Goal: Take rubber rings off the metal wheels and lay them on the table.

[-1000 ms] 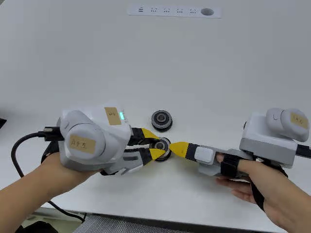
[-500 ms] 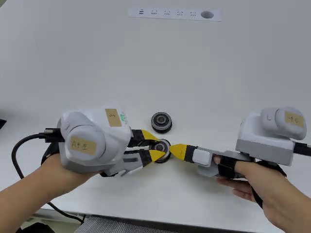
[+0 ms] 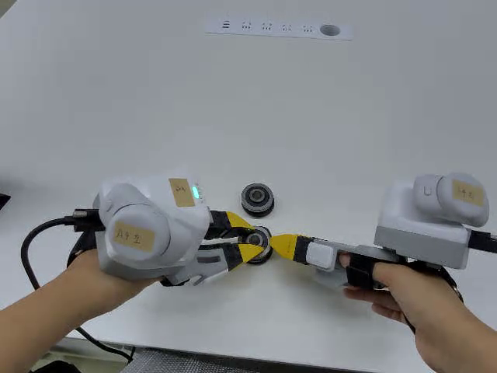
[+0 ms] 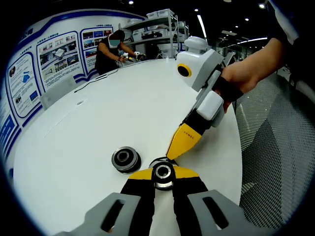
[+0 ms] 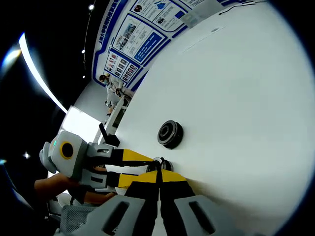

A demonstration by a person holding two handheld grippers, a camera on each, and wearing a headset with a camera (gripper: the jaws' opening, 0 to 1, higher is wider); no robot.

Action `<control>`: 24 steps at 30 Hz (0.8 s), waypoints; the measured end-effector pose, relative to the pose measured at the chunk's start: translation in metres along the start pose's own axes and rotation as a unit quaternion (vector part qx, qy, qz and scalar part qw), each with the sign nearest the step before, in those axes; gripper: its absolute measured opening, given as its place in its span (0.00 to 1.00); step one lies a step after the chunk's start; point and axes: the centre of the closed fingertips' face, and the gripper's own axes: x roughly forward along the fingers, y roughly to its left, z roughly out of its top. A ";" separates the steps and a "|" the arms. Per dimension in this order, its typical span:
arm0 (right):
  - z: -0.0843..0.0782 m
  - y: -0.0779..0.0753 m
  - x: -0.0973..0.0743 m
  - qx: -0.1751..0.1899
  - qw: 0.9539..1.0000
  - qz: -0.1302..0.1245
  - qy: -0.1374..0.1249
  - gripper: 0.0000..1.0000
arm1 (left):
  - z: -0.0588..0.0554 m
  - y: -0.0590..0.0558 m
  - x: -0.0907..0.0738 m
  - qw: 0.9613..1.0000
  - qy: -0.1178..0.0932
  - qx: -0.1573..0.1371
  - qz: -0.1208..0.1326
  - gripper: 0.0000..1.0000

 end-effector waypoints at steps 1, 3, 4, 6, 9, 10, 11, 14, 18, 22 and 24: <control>0.000 0.001 0.000 -0.001 1.000 0.001 0.000 0.00 | 0.000 0.000 0.000 1.000 0.000 0.000 0.000 0.12; 0.000 0.003 0.000 -0.007 1.000 0.003 0.000 0.00 | 0.000 0.000 0.000 1.000 -0.001 0.000 0.000 0.12; 0.000 0.003 0.000 -0.005 1.000 0.003 0.001 0.00 | 0.000 0.000 0.000 1.000 -0.001 0.001 0.000 0.12; 0.000 0.004 0.001 -0.009 1.000 0.004 0.004 0.00 | 0.000 0.000 0.000 1.000 -0.001 0.001 0.000 0.12; 0.000 0.006 0.001 -0.016 1.000 0.006 0.006 0.00 | 0.000 0.000 0.000 1.000 -0.001 0.002 0.000 0.12; 0.000 0.006 0.001 -0.016 1.000 0.009 0.005 0.00 | 0.000 0.000 0.000 1.000 -0.001 0.002 0.000 0.12; 0.000 0.007 0.001 -0.015 1.000 0.009 0.005 0.00 | 0.000 0.000 0.000 1.000 -0.001 0.001 0.001 0.12; 0.000 0.010 0.001 -0.018 1.000 0.013 0.005 0.00 | 0.000 0.000 0.000 1.000 -0.001 0.000 0.001 0.12; 0.001 0.015 0.003 -0.016 1.000 0.018 0.007 0.00 | 0.000 0.000 0.000 1.000 -0.001 0.001 0.001 0.12; 0.004 0.020 0.003 -0.012 1.000 0.023 0.002 0.00 | 0.000 0.000 0.000 1.000 -0.003 0.000 0.003 0.12; 0.004 0.017 0.003 -0.017 1.000 0.017 0.004 0.00 | 0.000 0.000 0.000 1.000 -0.003 0.001 0.004 0.12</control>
